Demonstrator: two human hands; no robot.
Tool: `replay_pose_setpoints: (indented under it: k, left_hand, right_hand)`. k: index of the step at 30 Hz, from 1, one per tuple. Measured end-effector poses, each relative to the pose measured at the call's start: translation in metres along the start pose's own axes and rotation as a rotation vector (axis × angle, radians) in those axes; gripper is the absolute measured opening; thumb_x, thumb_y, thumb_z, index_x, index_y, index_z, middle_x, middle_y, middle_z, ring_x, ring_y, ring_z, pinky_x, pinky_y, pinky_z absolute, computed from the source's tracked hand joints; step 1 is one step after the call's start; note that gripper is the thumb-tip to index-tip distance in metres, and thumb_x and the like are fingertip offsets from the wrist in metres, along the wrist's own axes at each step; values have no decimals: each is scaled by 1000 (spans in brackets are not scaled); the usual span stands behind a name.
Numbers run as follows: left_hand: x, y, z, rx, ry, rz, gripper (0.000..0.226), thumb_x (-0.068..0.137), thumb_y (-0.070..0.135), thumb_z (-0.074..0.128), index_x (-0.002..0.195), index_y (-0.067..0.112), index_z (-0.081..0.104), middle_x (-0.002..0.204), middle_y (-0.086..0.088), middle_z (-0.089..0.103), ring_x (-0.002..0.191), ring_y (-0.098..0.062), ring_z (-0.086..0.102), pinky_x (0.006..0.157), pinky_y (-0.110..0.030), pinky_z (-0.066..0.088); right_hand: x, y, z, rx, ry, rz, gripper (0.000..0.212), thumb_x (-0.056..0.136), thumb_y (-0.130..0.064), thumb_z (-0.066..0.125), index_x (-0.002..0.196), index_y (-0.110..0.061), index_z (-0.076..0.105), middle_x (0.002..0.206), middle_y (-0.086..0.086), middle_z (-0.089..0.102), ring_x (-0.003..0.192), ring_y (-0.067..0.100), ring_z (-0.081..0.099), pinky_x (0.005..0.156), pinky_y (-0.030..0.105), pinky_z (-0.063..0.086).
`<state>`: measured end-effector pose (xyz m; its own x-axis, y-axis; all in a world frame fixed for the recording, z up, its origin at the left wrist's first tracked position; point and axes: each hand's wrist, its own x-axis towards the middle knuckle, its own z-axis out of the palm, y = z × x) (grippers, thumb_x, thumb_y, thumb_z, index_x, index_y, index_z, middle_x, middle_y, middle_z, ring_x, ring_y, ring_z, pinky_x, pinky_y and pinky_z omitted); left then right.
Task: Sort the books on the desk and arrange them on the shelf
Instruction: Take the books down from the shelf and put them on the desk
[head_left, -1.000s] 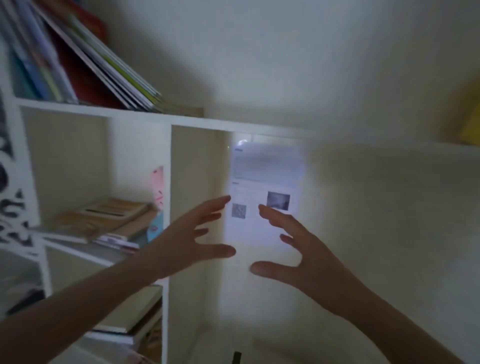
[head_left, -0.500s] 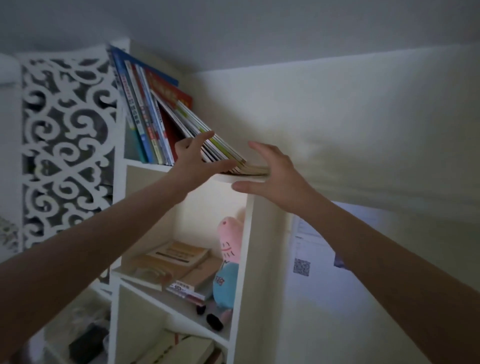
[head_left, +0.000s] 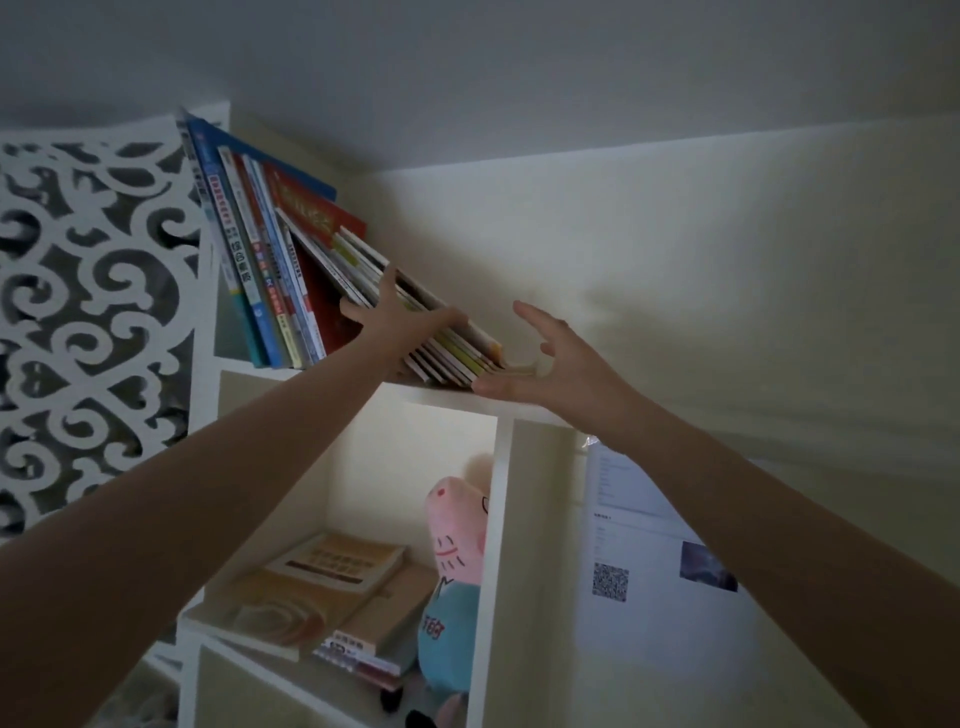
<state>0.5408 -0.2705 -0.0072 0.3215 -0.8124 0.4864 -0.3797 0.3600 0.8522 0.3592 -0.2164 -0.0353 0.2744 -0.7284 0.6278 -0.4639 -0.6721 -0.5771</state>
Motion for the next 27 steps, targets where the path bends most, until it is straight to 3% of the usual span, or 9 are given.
replay_pose_setpoints:
  k: [3, 6, 9, 13, 15, 17, 21, 24, 27]
  left_hand:
    - [6, 2, 4, 27, -10, -22, 109, 73, 47, 76, 147, 49, -5, 153, -17, -13, 127, -41, 36, 92, -46, 51]
    - [7, -2, 7, 59, -30, -15, 103, 71, 42, 79, 148, 45, 11, 152, -14, -18, 127, -42, 36, 97, -43, 49]
    - [1, 3, 10, 69, 5, -17, 76, 79, 26, 70, 143, 37, 31, 150, -14, -9, 106, -34, 44, 87, -30, 49]
    - [-9, 8, 4, 45, 4, -17, 72, 81, 23, 68, 143, 35, 33, 149, -14, -1, 85, -27, 44, 84, -32, 52]
    - [-13, 8, -4, 17, -20, -29, 72, 82, 23, 68, 143, 38, 33, 147, -14, 8, 87, -27, 46, 73, -31, 53]
    - [-16, 8, -17, -26, -101, -48, 74, 78, 25, 70, 140, 41, 34, 143, -14, 21, 96, -29, 51, 62, -29, 54]
    - [-29, 10, -46, -238, -346, -95, 69, 83, 11, 63, 142, 32, 35, 125, -15, 50, 96, -28, 63, 74, -36, 58]
    - [-43, 7, -65, -351, -466, -100, 58, 88, 4, 54, 141, 22, 38, 114, -9, 52, 93, -23, 60, 64, -29, 59]
    - [-53, 4, -81, -396, -545, -138, 60, 86, 3, 52, 140, 25, 41, 117, -8, 52, 95, -25, 61, 53, -23, 56]
  right_hand:
    - [0, 1, -2, 6, 13, -6, 94, 75, -34, 81, 151, -29, 27, 154, -11, 26, 138, 5, 28, 101, 18, 26]
    - [-3, 1, -2, 15, 19, -12, 91, 75, -32, 81, 150, -30, 29, 153, -12, 28, 133, 1, 30, 101, 18, 26]
    - [-5, -1, -3, 2, 24, -19, 90, 75, -30, 82, 149, -30, 31, 152, -12, 29, 133, 2, 31, 106, 20, 28]
    - [-8, -4, -9, 1, 44, -27, 88, 75, -29, 82, 148, -31, 34, 151, -12, 31, 134, 3, 32, 114, 28, 30]
    - [-10, -4, -14, -1, 59, -33, 87, 74, -31, 82, 148, -32, 35, 151, -12, 33, 135, 5, 34, 113, 28, 31]
    - [-12, -5, -18, 5, 69, -26, 84, 76, -33, 80, 147, -33, 36, 151, -12, 34, 136, 8, 35, 113, 29, 32]
    - [-15, -10, -23, 9, 70, -21, 70, 84, -36, 72, 145, -33, 39, 150, -10, 37, 136, 12, 36, 109, 27, 34]
    - [-16, -22, -24, -24, 84, -19, 59, 88, -37, 67, 142, -31, 45, 147, -10, 41, 131, 12, 43, 100, 25, 37]
    - [-19, -38, -29, -40, 64, -5, 50, 89, -40, 65, 137, -30, 52, 144, -8, 48, 125, 9, 49, 103, 30, 42]
